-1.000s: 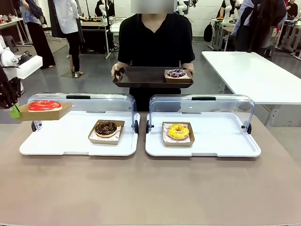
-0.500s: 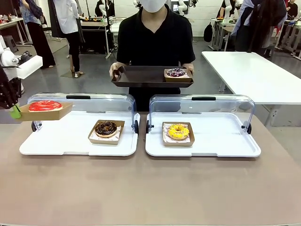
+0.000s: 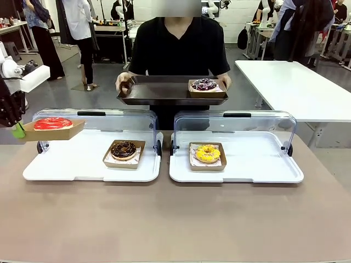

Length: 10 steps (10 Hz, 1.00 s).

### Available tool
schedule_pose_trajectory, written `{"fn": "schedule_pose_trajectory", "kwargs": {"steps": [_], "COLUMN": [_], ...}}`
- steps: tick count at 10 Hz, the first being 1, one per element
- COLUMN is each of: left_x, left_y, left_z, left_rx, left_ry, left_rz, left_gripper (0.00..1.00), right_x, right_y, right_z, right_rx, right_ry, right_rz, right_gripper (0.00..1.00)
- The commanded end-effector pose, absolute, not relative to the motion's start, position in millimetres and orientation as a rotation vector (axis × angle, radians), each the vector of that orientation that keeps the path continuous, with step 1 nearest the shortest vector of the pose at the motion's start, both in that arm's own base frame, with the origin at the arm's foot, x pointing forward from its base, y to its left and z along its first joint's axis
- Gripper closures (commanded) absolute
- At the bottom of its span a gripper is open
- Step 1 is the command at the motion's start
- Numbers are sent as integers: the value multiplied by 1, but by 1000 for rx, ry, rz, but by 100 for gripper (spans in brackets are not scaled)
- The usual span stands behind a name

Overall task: Provide the desired donut to the person.
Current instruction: Place the picked Paper togo box onto the Handle tray extended by the person.

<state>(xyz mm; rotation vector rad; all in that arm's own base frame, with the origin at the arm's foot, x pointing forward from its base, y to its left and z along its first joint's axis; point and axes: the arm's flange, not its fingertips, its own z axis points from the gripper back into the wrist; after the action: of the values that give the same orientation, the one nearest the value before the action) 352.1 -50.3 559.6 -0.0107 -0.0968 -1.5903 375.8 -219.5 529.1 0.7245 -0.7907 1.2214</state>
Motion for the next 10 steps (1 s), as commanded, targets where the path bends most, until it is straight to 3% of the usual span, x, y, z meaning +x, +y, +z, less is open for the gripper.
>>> {"fn": "schedule_pose_trajectory", "kwargs": {"steps": [1, 5, 10], "left_x": [350, 309, 320], "left_y": [-50, -83, -163], "left_z": [561, 583, 646], "left_rx": [0, 58, 127], "left_ry": [-90, -79, -99], "left_rz": [-1585, -1610, -1648], "left_gripper": [100, 99, 99], "right_x": [375, 375, 375], "right_y": [-220, -220, -220], "right_z": [529, 529, 529], "right_rx": [728, 728, 728], "right_ry": [-790, -790, -790], "right_rz": [1236, 1236, 1236], "right_gripper": [0, 0, 0]}}
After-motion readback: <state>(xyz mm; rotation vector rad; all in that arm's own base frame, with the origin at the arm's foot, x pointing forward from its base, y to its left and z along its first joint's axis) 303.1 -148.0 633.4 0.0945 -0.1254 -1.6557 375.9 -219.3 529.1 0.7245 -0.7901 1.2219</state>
